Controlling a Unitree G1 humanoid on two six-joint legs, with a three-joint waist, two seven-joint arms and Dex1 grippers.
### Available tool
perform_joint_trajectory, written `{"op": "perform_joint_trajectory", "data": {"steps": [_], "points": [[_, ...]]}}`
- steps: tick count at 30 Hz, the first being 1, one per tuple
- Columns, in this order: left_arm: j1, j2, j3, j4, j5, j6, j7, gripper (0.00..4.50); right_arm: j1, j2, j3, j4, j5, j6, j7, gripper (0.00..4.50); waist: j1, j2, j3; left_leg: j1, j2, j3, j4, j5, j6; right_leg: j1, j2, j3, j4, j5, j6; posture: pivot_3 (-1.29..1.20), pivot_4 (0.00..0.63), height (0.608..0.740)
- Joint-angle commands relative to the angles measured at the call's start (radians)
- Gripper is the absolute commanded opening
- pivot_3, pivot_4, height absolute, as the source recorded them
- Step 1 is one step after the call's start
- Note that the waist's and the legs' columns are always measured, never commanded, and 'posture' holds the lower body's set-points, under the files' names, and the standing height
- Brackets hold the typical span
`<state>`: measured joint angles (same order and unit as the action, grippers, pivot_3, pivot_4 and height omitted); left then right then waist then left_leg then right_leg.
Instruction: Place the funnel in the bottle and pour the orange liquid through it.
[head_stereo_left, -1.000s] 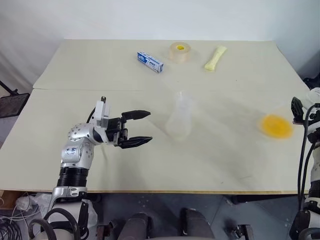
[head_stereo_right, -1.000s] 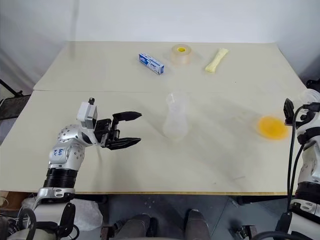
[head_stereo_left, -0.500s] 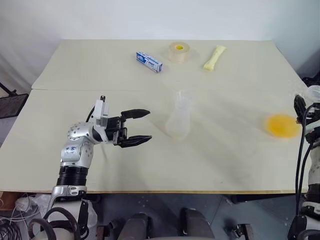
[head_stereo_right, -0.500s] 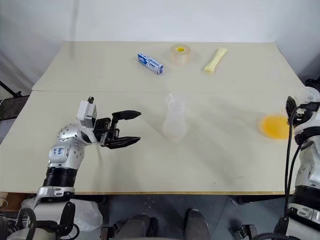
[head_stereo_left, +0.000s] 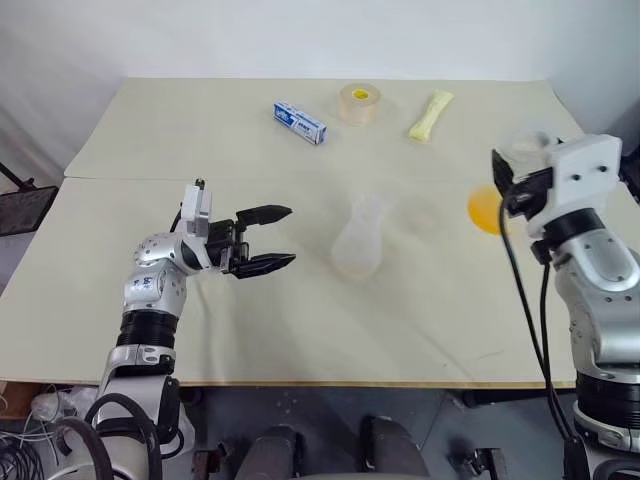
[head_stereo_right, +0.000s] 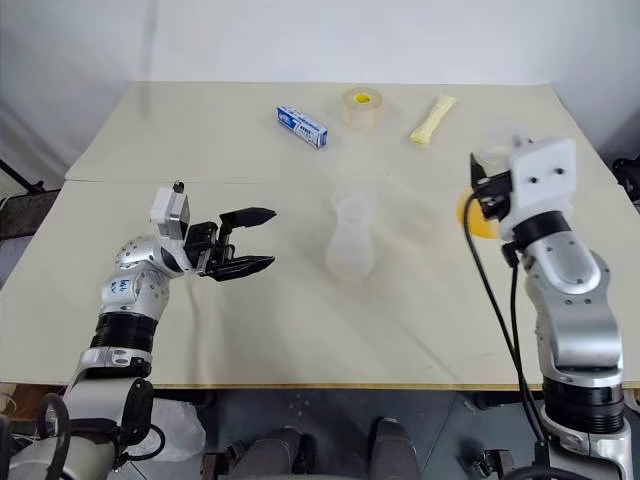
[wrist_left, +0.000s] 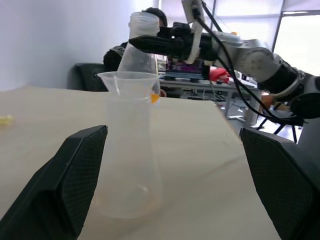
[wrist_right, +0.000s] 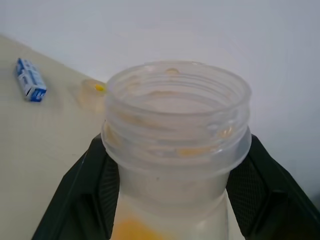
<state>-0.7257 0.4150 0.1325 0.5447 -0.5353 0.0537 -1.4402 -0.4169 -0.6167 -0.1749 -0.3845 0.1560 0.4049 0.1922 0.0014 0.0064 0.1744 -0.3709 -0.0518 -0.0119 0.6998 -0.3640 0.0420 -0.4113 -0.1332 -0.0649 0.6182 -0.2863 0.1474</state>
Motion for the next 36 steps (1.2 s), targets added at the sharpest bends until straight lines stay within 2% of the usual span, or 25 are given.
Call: {"op": "perform_joint_trajectory", "data": {"steps": [1,4,8,13,17,21,28,36], "points": [[-0.037,0.011,0.008,0.026,0.016,-0.019,0.0,4.5,-0.06,-0.042,0.062,-0.058,-0.113,-0.02,0.005,2.46,-0.002,0.0,0.0,0.0,0.0,0.0,0.0,0.0,0.0,0.0,0.0,0.0,0.0,0.0,0.0,0.0,0.15,0.74],[-0.052,0.004,0.017,0.046,0.017,-0.028,0.008,4.5,-0.107,-0.085,0.161,-0.062,-0.223,-0.049,0.044,2.46,-0.003,0.0,0.0,0.0,-0.001,0.0,-0.001,0.0,0.0,-0.001,0.0,0.0,0.001,0.0,0.0,0.0,0.15,0.74],[-0.061,0.001,0.018,0.063,0.018,-0.029,-0.008,4.5,-0.149,-0.065,0.22,-0.068,-0.288,-0.046,0.054,2.46,-0.004,0.0,0.0,0.0,-0.001,0.0,-0.001,0.0,0.0,-0.001,0.0,0.0,0.001,0.0,0.0,0.0,0.15,0.74],[-0.073,-0.006,0.025,0.081,0.012,-0.043,-0.04,4.5,-0.226,-0.148,0.411,-0.047,-0.547,-0.023,0.164,2.46,-0.004,0.0,0.0,0.0,-0.001,0.0,-0.001,0.0,0.0,-0.001,0.0,0.0,0.001,0.0,0.0,0.0,0.15,0.74],[-0.074,-0.015,0.025,0.08,0.012,-0.045,-0.04,4.5,-0.271,-0.098,0.438,-0.031,-0.632,-0.04,0.143,2.46,-0.004,-0.001,0.0,-0.001,-0.001,0.0,-0.001,0.0,0.0,-0.002,0.0,0.0,0.001,0.0,0.0,0.0,0.15,0.74],[-0.073,-0.017,0.027,0.077,0.01,-0.042,-0.042,4.5,-0.286,-0.118,0.476,-0.018,-0.723,-0.107,0.185,2.46,-0.004,-0.001,0.0,-0.001,-0.001,-0.001,0.0,0.0,0.0,-0.002,0.0,0.0,0.001,0.0,0.0,0.0,0.15,0.74],[-0.076,-0.018,0.028,0.079,0.01,-0.04,-0.05,4.5,-0.297,-0.108,0.465,0.001,-0.813,-0.183,0.227,2.46,-0.005,-0.001,0.0,-0.001,-0.001,-0.001,-0.001,0.0,0.0,-0.002,0.0,-0.001,0.001,0.0,0.0,0.0,0.15,0.74],[-0.083,-0.021,0.027,0.086,0.009,-0.033,-0.063,4.5,-0.29,-0.125,0.439,0.065,-0.905,-0.289,0.195,2.46,-0.005,-0.001,0.0,-0.001,-0.001,-0.001,-0.001,0.0,0.0,-0.002,0.0,-0.001,0.001,0.0,0.0,0.0,0.15,0.74]]}}
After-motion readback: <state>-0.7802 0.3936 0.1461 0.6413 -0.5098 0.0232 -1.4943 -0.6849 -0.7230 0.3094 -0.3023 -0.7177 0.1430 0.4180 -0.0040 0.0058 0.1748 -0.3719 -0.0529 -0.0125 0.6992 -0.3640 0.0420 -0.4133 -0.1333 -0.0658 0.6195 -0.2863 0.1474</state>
